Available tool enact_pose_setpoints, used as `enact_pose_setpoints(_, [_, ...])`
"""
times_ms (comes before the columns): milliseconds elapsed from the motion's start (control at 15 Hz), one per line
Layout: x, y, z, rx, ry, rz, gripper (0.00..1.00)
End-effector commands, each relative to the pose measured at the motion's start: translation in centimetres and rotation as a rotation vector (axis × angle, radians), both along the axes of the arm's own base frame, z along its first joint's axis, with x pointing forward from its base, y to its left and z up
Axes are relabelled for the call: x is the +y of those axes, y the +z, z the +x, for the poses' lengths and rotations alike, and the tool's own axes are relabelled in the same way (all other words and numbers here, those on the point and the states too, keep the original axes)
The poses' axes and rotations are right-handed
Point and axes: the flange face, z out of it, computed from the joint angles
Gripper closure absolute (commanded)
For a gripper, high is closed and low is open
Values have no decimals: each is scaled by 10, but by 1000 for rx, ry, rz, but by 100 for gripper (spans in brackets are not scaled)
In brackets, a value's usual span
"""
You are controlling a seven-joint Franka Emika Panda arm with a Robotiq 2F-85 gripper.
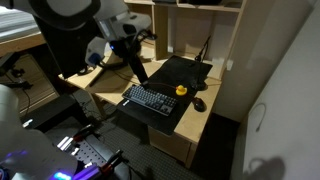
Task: Place the rubber duck on the top shelf
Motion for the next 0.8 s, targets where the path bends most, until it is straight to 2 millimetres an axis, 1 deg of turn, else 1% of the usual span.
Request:
enact_pose_setpoints(0, [-16, -13, -2, 9, -37, 13, 0])
enact_pose_setpoints(67, [-25, -22, -2, 19, -58, 21, 0])
enact_pose_setpoints(133, [-29, -26, -1, 25, -68, 24, 0])
enact_pose_setpoints(200, [-29, -28, 0, 27, -72, 25, 0])
enact_pose_setpoints(267, [-24, -27, 2, 1, -81, -3, 0])
enact_pose_setpoints(400, [-3, -46, 32, -15, -102, -24, 0])
enact_pose_setpoints(600, [39, -63, 81, -90, -106, 6, 0])
enact_pose_setpoints(667, [49, -70, 95, -99, -122, 0, 0])
enact_pose_setpoints(733, [54, -76, 108, -97, -150, -5, 0])
